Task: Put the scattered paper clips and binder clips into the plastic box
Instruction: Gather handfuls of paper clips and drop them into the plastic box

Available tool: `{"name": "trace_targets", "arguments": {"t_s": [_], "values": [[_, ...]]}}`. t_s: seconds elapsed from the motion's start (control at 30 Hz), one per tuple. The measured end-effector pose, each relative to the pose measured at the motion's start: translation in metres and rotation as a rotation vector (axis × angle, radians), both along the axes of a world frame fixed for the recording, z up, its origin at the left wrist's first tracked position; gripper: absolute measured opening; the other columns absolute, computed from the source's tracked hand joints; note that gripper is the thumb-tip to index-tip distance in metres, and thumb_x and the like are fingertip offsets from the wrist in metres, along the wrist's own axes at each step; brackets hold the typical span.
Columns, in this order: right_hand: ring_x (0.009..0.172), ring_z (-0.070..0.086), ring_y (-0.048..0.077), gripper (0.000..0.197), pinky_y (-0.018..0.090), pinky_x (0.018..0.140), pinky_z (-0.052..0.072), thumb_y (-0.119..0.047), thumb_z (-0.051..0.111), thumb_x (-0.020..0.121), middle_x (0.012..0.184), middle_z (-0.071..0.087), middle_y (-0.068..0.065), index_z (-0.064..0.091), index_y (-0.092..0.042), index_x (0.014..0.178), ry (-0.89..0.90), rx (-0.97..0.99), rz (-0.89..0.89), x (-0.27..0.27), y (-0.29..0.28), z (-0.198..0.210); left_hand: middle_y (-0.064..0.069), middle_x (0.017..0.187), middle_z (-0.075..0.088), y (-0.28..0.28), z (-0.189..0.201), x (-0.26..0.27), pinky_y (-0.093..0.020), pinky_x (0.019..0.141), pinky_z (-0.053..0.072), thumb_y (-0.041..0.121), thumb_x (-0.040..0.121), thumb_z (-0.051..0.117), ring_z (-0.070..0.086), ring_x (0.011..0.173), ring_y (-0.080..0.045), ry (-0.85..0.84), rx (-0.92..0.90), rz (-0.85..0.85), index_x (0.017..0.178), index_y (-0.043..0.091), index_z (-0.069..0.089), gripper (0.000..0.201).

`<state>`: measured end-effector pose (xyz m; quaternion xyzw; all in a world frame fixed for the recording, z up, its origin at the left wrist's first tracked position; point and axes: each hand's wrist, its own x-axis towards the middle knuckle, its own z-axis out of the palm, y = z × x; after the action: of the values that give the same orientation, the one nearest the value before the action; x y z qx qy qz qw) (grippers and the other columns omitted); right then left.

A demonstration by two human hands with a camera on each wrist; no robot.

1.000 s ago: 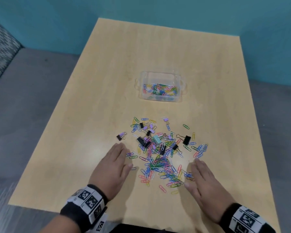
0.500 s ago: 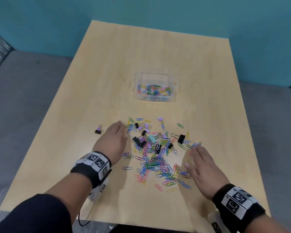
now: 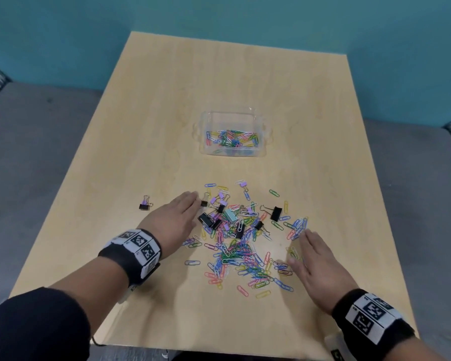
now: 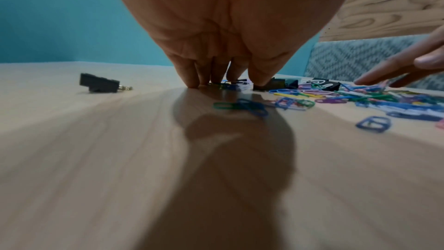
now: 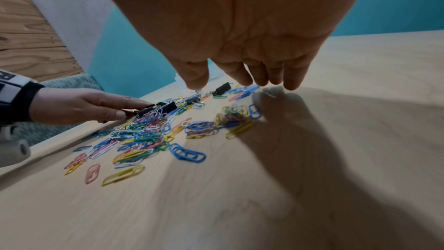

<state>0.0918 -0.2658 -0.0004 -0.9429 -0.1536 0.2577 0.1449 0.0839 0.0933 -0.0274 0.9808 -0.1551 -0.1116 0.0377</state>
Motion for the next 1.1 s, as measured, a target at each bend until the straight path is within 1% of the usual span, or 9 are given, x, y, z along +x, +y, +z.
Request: {"name": "trace_targets", "arguments": {"t_s": [0.07, 0.2, 0.47, 0.63, 0.7, 0.8, 0.87, 1.0, 1.1], "values": [[0.146, -0.002, 0.016, 0.069, 0.019, 0.113, -0.002, -0.046, 0.034, 0.097, 0.160, 0.007, 0.007, 0.012, -0.009, 0.150, -0.011, -0.009, 0.006, 0.003, -0.002, -0.002, -0.021, 0.136, 0.050, 0.002, 0.001, -0.006, -0.042, 0.101, 0.041, 0.019, 0.088, 0.058, 0.049, 0.126, -0.034, -0.025, 0.003, 0.026, 0.131, -0.003, 0.049, 0.049], [0.147, -0.003, 0.017, 0.068, 0.021, 0.114, -0.002, -0.044, 0.034, 0.098, 0.160, 0.005, 0.006, 0.011, -0.008, 0.151, -0.048, -0.037, 0.027, 0.012, 0.000, -0.001, -0.018, 0.146, 0.040, 0.000, 0.000, -0.012, -0.043, 0.103, 0.042, 0.024, 0.094, 0.048, 0.036, 0.135, -0.033, 0.008, -0.038, 0.092, 0.140, 0.006, 0.041, 0.050], [0.146, 0.000, 0.022, 0.065, 0.021, 0.112, -0.005, -0.039, 0.038, 0.099, 0.159, 0.009, 0.012, 0.016, -0.003, 0.148, -0.095, -0.080, 0.165, 0.019, 0.002, -0.002, -0.019, 0.127, 0.059, 0.000, 0.009, -0.029, -0.039, 0.091, 0.050, 0.035, 0.087, 0.034, 0.055, 0.119, -0.033, -0.040, 0.123, 0.024, 0.118, 0.002, 0.063, 0.054], [0.140, 0.023, 0.028, 0.056, 0.029, 0.114, 0.017, -0.037, 0.047, 0.096, 0.147, 0.033, 0.014, 0.037, -0.005, 0.140, -0.153, -0.051, 0.189, 0.011, 0.004, 0.003, -0.014, 0.152, 0.029, -0.003, -0.005, -0.054, -0.037, 0.112, 0.030, 0.048, 0.090, 0.018, 0.026, 0.141, -0.027, 0.056, -0.053, 0.199, 0.143, 0.007, 0.036, 0.069], [0.140, 0.024, 0.030, 0.057, 0.032, 0.114, 0.020, -0.036, 0.047, 0.096, 0.147, 0.033, 0.015, 0.034, -0.004, 0.141, -0.209, -0.050, 0.180, 0.021, 0.008, 0.002, -0.014, 0.155, 0.023, -0.010, -0.006, -0.057, -0.038, 0.114, 0.024, 0.050, 0.090, 0.017, 0.018, 0.143, -0.028, 0.060, -0.057, 0.212, 0.146, 0.010, 0.029, 0.070], [0.146, 0.004, 0.028, 0.068, 0.033, 0.119, 0.008, -0.046, 0.032, 0.098, 0.157, 0.011, 0.013, 0.013, -0.005, 0.149, -0.141, -0.118, 0.204, 0.034, 0.016, -0.009, -0.020, 0.149, 0.034, -0.022, -0.005, -0.058, -0.039, 0.112, 0.028, 0.048, 0.091, 0.023, 0.027, 0.139, -0.034, 0.052, -0.025, 0.218, 0.140, 0.005, 0.039, 0.067], [0.146, 0.000, 0.029, 0.074, 0.037, 0.119, 0.010, -0.054, 0.019, 0.094, 0.159, 0.005, 0.012, 0.009, -0.006, 0.150, -0.109, -0.197, 0.267, 0.031, 0.021, -0.014, -0.022, 0.146, 0.037, -0.030, -0.003, -0.062, -0.036, 0.112, 0.023, 0.046, 0.092, 0.027, 0.031, 0.137, -0.035, 0.054, -0.029, 0.206, 0.137, 0.003, 0.042, 0.064], [0.143, 0.017, 0.028, 0.060, 0.037, 0.116, 0.022, -0.041, 0.038, 0.097, 0.152, 0.024, 0.013, 0.028, -0.005, 0.143, -0.144, -0.134, 0.230, 0.031, 0.024, -0.006, -0.019, 0.147, 0.036, -0.041, -0.002, -0.078, -0.035, 0.109, 0.017, 0.050, 0.096, 0.019, 0.030, 0.139, -0.033, 0.097, -0.089, 0.202, 0.137, 0.003, 0.043, 0.067], [0.146, 0.009, 0.028, 0.062, 0.034, 0.119, 0.012, -0.030, 0.037, 0.098, 0.157, 0.013, 0.016, 0.015, 0.000, 0.148, -0.175, -0.126, 0.241, 0.049, 0.027, -0.008, -0.017, 0.149, 0.034, -0.045, -0.004, -0.081, -0.033, 0.111, 0.014, 0.050, 0.094, 0.024, 0.026, 0.140, -0.030, 0.096, -0.098, 0.232, 0.139, 0.005, 0.040, 0.065]]}}
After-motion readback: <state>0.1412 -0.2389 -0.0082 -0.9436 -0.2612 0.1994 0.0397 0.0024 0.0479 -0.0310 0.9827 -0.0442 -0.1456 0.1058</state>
